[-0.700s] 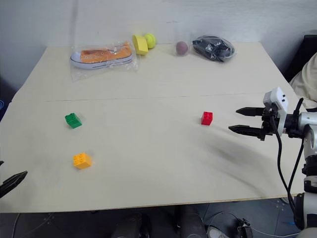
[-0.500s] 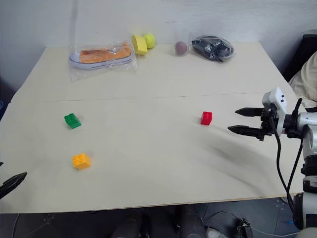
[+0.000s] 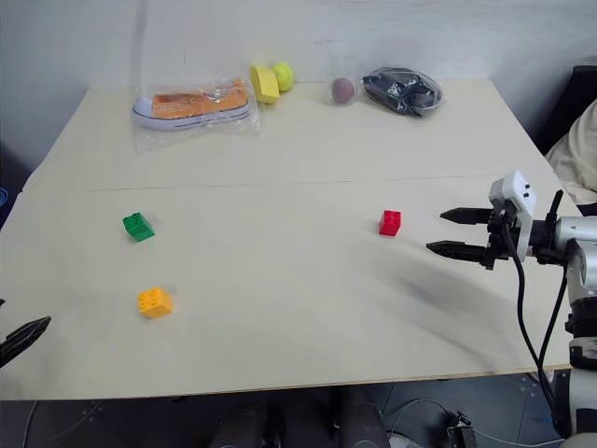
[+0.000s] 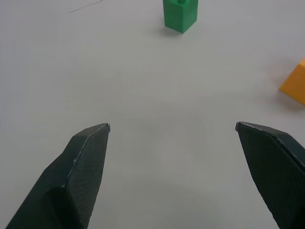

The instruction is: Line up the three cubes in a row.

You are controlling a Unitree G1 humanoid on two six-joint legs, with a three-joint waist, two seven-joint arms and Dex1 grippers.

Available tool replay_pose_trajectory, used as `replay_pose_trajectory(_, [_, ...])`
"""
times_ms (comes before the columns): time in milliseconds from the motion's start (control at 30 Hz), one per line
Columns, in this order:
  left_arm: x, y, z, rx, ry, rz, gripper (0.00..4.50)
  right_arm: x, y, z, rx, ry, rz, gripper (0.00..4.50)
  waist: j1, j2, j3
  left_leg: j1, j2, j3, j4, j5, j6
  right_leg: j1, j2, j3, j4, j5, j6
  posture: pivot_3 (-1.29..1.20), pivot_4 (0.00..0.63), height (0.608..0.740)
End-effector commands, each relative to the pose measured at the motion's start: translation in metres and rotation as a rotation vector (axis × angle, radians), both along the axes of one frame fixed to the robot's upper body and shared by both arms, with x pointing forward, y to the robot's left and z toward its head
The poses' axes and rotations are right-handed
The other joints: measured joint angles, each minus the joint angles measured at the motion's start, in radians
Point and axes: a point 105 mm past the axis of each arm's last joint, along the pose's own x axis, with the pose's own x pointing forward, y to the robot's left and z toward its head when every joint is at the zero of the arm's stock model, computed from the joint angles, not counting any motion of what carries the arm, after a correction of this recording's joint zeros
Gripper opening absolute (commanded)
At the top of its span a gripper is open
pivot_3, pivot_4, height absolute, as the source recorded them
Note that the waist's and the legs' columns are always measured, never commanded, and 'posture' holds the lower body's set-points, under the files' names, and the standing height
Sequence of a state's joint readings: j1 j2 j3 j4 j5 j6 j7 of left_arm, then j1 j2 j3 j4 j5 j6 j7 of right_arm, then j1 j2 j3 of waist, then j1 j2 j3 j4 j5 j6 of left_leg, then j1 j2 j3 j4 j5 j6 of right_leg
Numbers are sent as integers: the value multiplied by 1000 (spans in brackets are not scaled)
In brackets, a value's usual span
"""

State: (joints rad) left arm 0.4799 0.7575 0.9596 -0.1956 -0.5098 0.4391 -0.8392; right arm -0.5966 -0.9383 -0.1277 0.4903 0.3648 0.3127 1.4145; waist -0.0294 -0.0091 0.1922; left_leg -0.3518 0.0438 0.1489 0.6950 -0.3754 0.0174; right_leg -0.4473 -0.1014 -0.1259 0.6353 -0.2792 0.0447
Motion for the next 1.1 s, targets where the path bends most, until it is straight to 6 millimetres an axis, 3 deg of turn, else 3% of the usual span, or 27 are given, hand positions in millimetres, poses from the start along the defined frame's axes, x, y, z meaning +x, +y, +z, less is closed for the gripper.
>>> replay_pose_trajectory(33, [10,-14,13,17,-23,-74,4457,-2,5,17,11,-99,-20,4500,0,0,0,0,0,0,0,0,0,0,0,0,0,0,0,0,150,740])
replay_pose_trajectory(100, [20,-29,21,-8,-40,-138,4457,3,11,17,-1,-148,-68,4500,2,0,0,0,0,0,0,0,0,0,0,0,1,0,0,0,150,740])
replay_pose_trajectory(267, [41,-98,44,-62,-57,-453,4457,14,30,21,80,-233,-312,4500,2,-1,-1,0,0,-1,1,0,-1,0,0,0,2,0,0,0,150,740])
replay_pose_trajectory(400, [45,-149,64,-58,-33,-732,4457,12,50,21,190,-243,-465,4500,2,-1,-1,-1,0,-1,1,1,-2,0,1,0,2,0,0,0,150,740])
replay_pose_trajectory(500, [46,-173,81,-67,-28,-883,4457,15,57,17,245,-232,-604,4500,0,-1,-1,-1,1,-1,2,1,-3,0,3,1,3,0,0,0,150,740])
replay_pose_trajectory(867, [48,-219,77,-40,27,-1196,4457,34,101,-17,329,-150,-864,4500,-2,0,0,-1,1,2,2,2,-4,-2,8,4,8,0,-1,0,150,740])
replay_pose_trajectory(1100, [54,-229,81,6,-22,-1221,4457,55,120,-39,307,-100,-887,4500,-5,0,0,-1,1,2,2,2,-4,-2,10,6,8,0,-1,0,150,740])
